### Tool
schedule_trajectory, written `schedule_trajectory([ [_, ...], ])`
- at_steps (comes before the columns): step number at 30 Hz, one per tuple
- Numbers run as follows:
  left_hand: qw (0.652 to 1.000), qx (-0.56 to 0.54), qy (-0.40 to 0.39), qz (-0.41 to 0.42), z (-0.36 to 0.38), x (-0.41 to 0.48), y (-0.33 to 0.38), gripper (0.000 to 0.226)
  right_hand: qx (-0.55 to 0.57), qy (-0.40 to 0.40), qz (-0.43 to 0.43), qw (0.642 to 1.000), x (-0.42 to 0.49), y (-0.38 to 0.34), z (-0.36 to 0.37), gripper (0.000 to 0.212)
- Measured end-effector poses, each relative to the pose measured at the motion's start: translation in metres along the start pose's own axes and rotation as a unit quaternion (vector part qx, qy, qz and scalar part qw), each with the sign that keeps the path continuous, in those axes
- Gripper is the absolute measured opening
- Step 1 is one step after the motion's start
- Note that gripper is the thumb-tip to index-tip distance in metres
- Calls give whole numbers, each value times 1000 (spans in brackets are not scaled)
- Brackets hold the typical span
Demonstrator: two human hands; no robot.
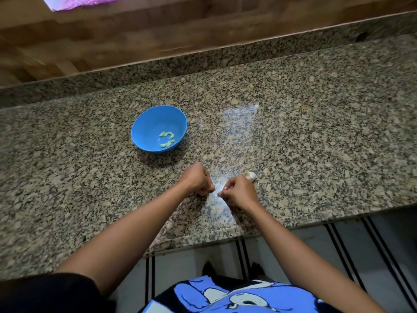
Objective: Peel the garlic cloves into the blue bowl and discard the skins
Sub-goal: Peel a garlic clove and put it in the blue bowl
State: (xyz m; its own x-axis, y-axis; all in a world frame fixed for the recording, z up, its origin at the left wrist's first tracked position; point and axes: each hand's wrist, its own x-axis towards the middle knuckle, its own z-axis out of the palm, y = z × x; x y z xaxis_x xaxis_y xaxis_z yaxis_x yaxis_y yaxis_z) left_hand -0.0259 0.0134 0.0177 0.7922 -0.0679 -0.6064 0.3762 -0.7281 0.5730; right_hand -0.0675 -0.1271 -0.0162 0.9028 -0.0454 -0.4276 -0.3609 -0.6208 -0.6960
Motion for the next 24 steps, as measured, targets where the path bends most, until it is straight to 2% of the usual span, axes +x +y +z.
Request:
schedule_trajectory([
  [4, 995, 65, 58, 47, 9, -13, 2, 5, 2, 12, -40, 999, -7, 3, 0, 17],
  [5, 996, 35, 62, 58, 11, -15, -4, 5, 9, 15, -65, 998, -10, 4, 1, 15],
  [7, 986, -162, -9, 31, 11, -19, -18, 10, 60, 8, -118, 991, -13, 8, 1, 26],
  [9, 915, -390, -95, -34, 8, -28, -24, 16, 103, -16, -154, 983, -15, 10, -1, 28],
  [10, 887, -447, -105, -51, 8, -30, -26, 17, 116, -22, -159, 980, -15, 10, -3, 27],
  [12, 862, -493, -100, -59, 10, -36, -25, 20, 123, -13, -161, 979, -14, 9, -5, 23],
  [15, 871, -486, -49, -45, 15, -40, -20, 22, 82, 24, -191, 978, -14, 5, -6, 22],
  [17, 892, -450, 29, -20, 20, -41, -18, 21, 54, 55, -206, 975, -14, 4, -2, 23],
  [18, 899, -433, 72, 6, 23, -41, -18, 20, 56, 75, -205, 974, -15, 3, 1, 23],
  [20, 901, -413, 110, 70, 28, -41, -19, 21, 106, 101, -178, 973, -16, -2, 4, 22],
  [22, 908, -385, 119, 115, 29, -41, -22, 22, 171, 75, -153, 970, -14, -6, 2, 18],
  [24, 920, -337, 138, 142, 27, -38, -26, 17, 217, 17, -137, 966, -14, -9, -2, 11],
])
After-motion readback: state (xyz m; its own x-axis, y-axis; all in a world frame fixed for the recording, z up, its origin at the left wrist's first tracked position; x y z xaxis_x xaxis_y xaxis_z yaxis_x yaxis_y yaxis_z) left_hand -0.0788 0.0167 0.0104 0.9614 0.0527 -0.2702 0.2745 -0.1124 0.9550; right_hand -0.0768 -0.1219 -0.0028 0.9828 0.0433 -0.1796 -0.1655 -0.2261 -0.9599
